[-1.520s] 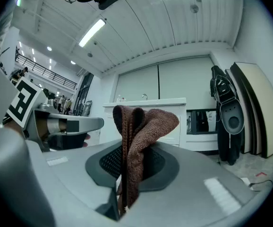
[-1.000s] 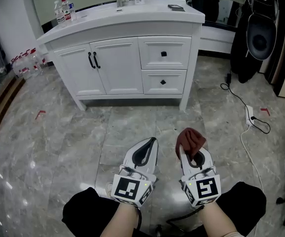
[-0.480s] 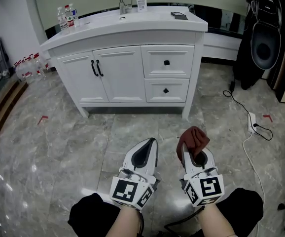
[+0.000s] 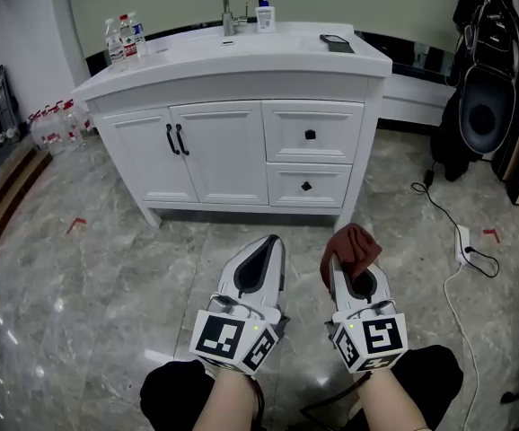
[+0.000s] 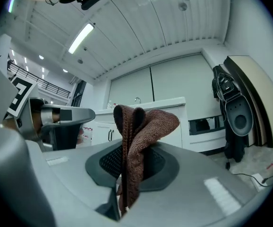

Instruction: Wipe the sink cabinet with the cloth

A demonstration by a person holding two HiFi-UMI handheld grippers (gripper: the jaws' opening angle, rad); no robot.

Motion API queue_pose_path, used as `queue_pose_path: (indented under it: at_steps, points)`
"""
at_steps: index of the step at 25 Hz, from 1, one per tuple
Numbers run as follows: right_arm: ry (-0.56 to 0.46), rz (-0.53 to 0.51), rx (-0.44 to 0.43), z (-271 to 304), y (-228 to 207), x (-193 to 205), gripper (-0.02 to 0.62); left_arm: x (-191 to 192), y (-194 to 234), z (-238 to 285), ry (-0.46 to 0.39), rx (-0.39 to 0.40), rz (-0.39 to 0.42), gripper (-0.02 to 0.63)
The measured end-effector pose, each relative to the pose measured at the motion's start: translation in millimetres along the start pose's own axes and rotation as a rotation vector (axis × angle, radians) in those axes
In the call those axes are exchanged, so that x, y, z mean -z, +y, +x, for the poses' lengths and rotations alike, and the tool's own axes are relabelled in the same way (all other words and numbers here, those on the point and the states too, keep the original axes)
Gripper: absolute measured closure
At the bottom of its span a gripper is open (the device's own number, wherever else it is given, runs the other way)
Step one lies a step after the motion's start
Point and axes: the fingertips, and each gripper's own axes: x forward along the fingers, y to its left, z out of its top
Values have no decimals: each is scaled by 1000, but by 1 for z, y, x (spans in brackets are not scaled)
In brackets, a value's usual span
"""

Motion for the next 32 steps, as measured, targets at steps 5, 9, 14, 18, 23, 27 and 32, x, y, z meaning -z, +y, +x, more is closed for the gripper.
queue_pose_path:
  at_steps: [5,9,14,18,23,27,32]
  points:
    - [20,43,30,40,-26,6,517,15,27,29,23,-1,29,605]
    - [-6,82,59,76,-39,8,517,33,60,56,49,-4,36,605]
    - [23,49,5,134,-40,38,517,68,102,86,80,-24,37,605]
    - [16,33,-26,182,-50,42,517,91,130,120,90,-15,46,605]
    - [7,9,-74,240,-55,38,517,90,167,157,81,-35,52,605]
    - [8,-15,-114,281,-60,36,517,94,189,177,82,-65,82,605]
    - [0,-40,-172,338,-58,32,517,103,223,194,99,-113,87,605]
